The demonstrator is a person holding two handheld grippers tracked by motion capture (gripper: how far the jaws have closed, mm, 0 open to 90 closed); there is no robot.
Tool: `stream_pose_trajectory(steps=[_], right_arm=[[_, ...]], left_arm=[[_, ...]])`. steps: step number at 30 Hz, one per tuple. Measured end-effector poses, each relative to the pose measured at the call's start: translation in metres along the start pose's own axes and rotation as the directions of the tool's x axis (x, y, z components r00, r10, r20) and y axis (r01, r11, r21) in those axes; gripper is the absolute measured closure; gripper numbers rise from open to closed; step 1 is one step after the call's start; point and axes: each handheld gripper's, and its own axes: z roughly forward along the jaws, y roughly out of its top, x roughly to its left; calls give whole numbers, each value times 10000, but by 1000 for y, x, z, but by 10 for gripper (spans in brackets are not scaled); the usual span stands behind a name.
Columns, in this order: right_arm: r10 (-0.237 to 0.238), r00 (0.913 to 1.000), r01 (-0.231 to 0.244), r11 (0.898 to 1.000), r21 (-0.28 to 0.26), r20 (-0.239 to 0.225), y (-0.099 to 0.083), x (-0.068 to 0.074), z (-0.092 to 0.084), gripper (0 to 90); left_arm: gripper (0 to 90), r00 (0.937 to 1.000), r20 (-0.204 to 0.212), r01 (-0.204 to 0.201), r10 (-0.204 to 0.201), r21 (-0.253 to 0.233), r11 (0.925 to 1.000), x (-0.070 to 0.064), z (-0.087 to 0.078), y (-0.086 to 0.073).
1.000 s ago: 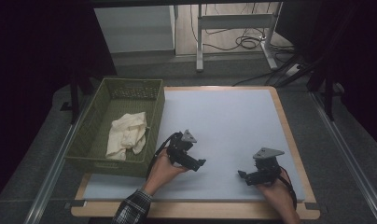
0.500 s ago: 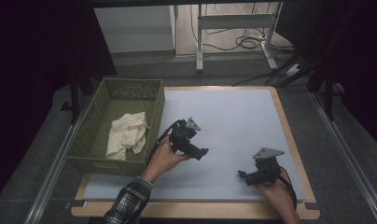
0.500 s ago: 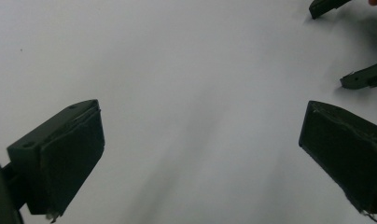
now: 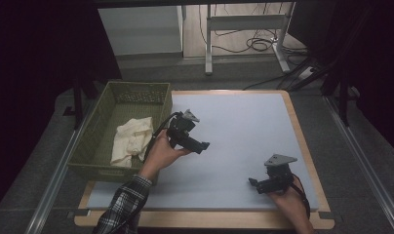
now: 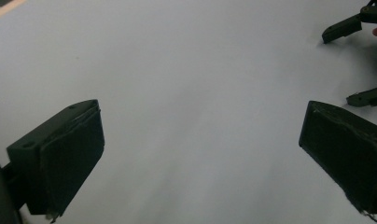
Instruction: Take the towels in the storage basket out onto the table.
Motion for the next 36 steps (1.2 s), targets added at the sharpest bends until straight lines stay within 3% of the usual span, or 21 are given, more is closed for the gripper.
stream_pose_trajectory(steps=[10,19,25,36], right_arm=[[8,10000,-8,10000,1,-2,0,0,0,25],[2,10000,-2,10000,2,4,0,0,0,26],[-1,10000,1,10000,5,4,0,0,0,25],[5,10000,-5,10000,7,3,0,0,0,25]], left_arm=[[8,9978,-559,369,-366,34,9993,27,-24,-2],[8,9904,-1095,853,-841,67,9963,55,-49,-9],[9,9795,-1566,1302,-1267,119,9914,76,-63,-20],[11,9474,-2371,2266,-2152,219,9737,118,-76,-51]])
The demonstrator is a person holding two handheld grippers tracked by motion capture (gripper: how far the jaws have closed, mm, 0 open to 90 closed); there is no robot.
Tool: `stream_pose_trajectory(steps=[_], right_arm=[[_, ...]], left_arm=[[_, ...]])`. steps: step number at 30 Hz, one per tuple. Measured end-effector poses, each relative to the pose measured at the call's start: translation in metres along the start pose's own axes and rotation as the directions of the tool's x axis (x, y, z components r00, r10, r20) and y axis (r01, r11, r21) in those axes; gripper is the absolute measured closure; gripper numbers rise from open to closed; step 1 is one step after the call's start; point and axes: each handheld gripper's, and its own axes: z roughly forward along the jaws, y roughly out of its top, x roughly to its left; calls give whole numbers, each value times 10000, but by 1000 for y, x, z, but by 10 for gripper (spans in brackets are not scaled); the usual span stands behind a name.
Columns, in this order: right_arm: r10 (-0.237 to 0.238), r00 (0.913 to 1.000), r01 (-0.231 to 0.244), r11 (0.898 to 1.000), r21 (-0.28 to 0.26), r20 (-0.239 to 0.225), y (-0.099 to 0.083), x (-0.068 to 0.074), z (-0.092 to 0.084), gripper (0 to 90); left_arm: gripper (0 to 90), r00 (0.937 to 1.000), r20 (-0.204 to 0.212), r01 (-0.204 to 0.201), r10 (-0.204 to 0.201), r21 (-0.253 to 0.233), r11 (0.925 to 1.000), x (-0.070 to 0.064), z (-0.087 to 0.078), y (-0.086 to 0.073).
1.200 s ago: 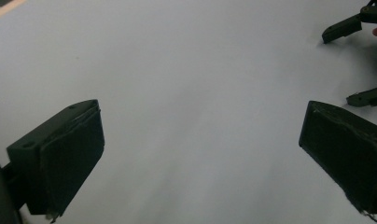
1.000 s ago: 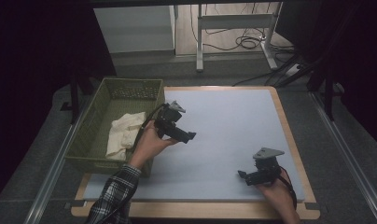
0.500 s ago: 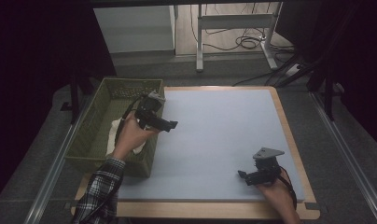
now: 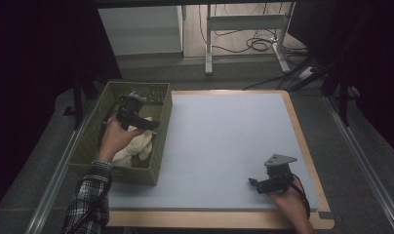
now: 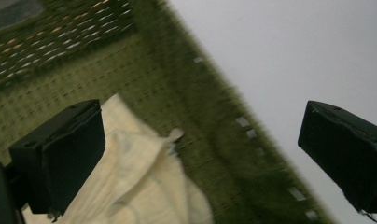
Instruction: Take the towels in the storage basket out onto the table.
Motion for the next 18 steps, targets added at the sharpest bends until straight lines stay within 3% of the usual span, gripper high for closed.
stream_pose_trajectory(steps=[5,10,15,18], right_arm=[[-1,10000,1,10000,0,1,0,0,0,25],[-3,10000,3,10000,-3,-3,0,0,0,25],[6,10000,-6,10000,-4,-11,0,0,0,25],[5,10000,-5,10000,-1,-11,0,0,0,25]], left_arm=[[11,9985,-159,531,-528,221,9983,20,7,-11],[2,9969,-412,703,-669,852,9939,36,20,-21],[2,9940,-415,1058,-1009,1403,9844,49,34,-29],[3,9905,-521,1355,-1273,2090,9685,57,45,-34]])
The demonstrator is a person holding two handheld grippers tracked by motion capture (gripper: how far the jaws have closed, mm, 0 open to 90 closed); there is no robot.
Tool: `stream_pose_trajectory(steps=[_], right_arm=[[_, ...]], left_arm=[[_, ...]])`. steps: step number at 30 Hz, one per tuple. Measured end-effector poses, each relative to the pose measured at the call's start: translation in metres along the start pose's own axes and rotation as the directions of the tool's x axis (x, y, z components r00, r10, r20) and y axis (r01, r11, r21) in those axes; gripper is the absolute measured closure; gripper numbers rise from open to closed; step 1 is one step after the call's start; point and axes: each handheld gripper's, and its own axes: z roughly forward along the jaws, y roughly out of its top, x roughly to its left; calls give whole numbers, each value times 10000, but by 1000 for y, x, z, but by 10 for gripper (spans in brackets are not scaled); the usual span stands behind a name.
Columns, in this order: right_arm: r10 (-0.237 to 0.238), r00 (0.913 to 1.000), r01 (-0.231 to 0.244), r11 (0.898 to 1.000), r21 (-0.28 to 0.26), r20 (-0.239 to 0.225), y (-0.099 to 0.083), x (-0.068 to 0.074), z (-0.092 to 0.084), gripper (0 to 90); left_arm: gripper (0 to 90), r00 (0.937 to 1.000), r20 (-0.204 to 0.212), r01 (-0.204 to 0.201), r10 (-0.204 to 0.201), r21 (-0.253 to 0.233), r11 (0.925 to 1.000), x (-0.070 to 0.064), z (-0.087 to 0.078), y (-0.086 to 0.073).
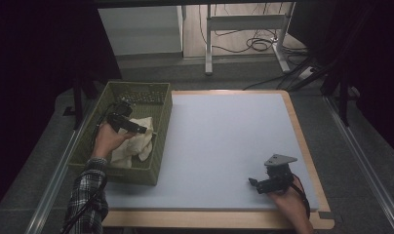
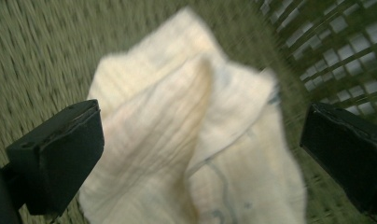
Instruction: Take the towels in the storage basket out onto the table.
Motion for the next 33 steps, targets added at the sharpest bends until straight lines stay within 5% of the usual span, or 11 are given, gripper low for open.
stream_pose_trajectory(steps=[5,9,14,15,18,24,25,26,27,29,33], right_arm=[[2,10000,-2,10000,1,-5,0,0,0,26],[6,10000,-6,10000,0,-8,0,0,0,26],[3,10000,-3,10000,-2,-7,0,0,0,26],[7,10000,-7,10000,-2,-6,0,0,0,26],[7,10000,-7,10000,-1,-6,0,0,0,26],[5,10000,-5,10000,-1,-6,0,0,0,26],[5,10000,-5,10000,0,-5,0,0,0,26],[6,10000,-6,10000,0,-5,0,0,0,26],[6,10000,-6,10000,0,-5,0,0,0,26],[6,10000,-6,10000,-2,-6,0,0,0,26],[12,10000,-12,10000,-2,-9,0,0,0,26]], left_arm=[[4,9994,-17,333,-333,821,9961,9,15,-1],[11,9989,-45,476,-475,1611,9858,12,25,1],[26,9998,-122,201,-178,2372,9712,9,37,4],[36,9999,-120,51,-19,2736,9618,7,42,3],[75,9999,-81,-93,121,2858,9583,6,43,2],[418,9995,215,-277,224,2941,9554,4,36,0],[418,9992,208,-375,329,2932,9553,3,34,0],[597,9988,217,-490,446,2904,9556,3,32,0],[681,9988,217,-490,446,2904,9556,3,32,0],[773,9978,260,-661,612,2931,9538,2,31,0],[797,9985,302,-531,463,2919,9550,3,29,0]])
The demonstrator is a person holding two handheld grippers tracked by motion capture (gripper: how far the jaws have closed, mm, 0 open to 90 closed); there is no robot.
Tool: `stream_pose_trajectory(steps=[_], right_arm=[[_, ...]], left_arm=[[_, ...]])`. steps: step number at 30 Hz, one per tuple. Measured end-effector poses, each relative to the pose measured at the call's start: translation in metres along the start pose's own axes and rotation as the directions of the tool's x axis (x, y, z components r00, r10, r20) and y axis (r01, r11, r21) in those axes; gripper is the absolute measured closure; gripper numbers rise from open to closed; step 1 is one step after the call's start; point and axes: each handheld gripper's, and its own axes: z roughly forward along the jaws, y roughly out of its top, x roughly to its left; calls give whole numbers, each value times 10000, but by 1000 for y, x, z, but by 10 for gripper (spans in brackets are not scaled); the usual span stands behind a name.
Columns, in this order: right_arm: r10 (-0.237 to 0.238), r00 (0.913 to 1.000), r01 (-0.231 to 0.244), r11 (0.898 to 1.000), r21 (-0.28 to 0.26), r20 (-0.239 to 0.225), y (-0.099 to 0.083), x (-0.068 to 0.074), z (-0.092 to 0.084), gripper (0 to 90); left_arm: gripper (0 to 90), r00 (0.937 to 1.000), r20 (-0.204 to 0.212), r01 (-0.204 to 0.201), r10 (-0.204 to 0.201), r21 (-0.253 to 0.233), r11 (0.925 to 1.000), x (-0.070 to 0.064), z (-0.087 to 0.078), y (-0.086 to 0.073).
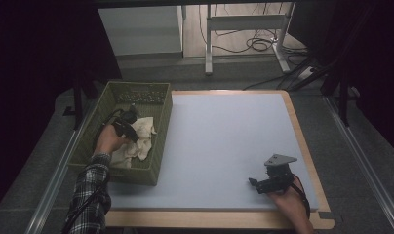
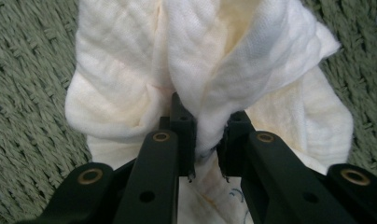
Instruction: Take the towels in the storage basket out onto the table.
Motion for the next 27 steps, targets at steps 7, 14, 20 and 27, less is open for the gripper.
stream_pose_trajectory(steps=[7,14,20,27], right_arm=[[-2,10000,2,10000,1,2,0,0,0,26],[-4,10000,4,10000,1,4,0,0,0,26],[-12,10000,12,10000,-2,11,0,0,0,26],[-10,10000,10,10000,2,10,0,0,0,26]], left_arm=[[796,9987,370,370,-342,-766,9964,4,-14,-5],[791,9958,850,514,-345,-2047,9775,8,-46,-19],[791,9946,1017,470,-195,-2754,9602,4,-66,-29],[791,9949,988,508,-188,-3324,9418,4,-84,-38]])
